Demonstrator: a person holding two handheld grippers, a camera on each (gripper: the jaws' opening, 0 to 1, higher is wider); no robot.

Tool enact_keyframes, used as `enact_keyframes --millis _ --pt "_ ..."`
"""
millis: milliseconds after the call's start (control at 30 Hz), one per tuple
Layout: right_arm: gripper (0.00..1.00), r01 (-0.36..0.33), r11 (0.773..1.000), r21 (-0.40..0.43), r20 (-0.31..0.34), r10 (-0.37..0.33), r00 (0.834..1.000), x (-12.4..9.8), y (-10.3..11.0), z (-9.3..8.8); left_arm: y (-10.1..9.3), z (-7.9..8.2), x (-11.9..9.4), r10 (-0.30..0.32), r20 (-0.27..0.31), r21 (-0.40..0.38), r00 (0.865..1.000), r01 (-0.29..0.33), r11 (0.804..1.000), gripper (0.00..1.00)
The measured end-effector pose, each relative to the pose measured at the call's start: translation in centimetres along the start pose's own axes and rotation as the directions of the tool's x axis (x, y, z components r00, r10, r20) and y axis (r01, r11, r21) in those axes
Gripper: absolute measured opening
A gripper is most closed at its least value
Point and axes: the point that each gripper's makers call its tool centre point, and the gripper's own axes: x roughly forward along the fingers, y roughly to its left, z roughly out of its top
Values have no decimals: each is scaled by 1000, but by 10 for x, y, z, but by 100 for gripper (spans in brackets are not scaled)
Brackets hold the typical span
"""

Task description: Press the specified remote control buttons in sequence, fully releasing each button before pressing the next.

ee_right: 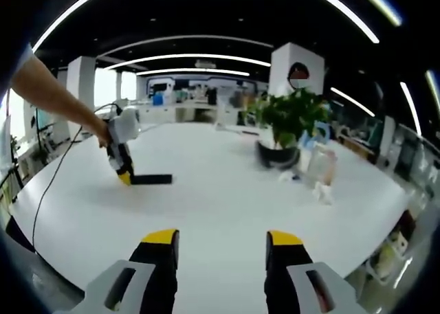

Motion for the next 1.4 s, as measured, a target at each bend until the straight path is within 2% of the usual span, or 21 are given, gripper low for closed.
enact_keyframes --millis 400,767,1000,1167,1400 --pt "46 -6 1000 -13 -15 6 1000 0 2 -2 -20 -5 -1 8 -7 -13 1000 -8 1000 23" --pt "45 -8 1000 -19 -20 8 1000 0 3 -4 -32 -6 -2 22 16 -52 1000 -22 998 23" --pt "44 -9 999 -37 -41 8 999 1 5 -7 -44 -7 -3 15 10 -31 1000 -15 999 23" --pt "43 -5 1000 -30 -30 4 1000 -1 4 -5 -53 -9 -3 14 -5 -24 1000 -14 1000 23" --pt "40 -9 999 -40 -32 8 999 -1 5 -6 -74 -13 -4 13 -31 -1 999 -13 1000 23"
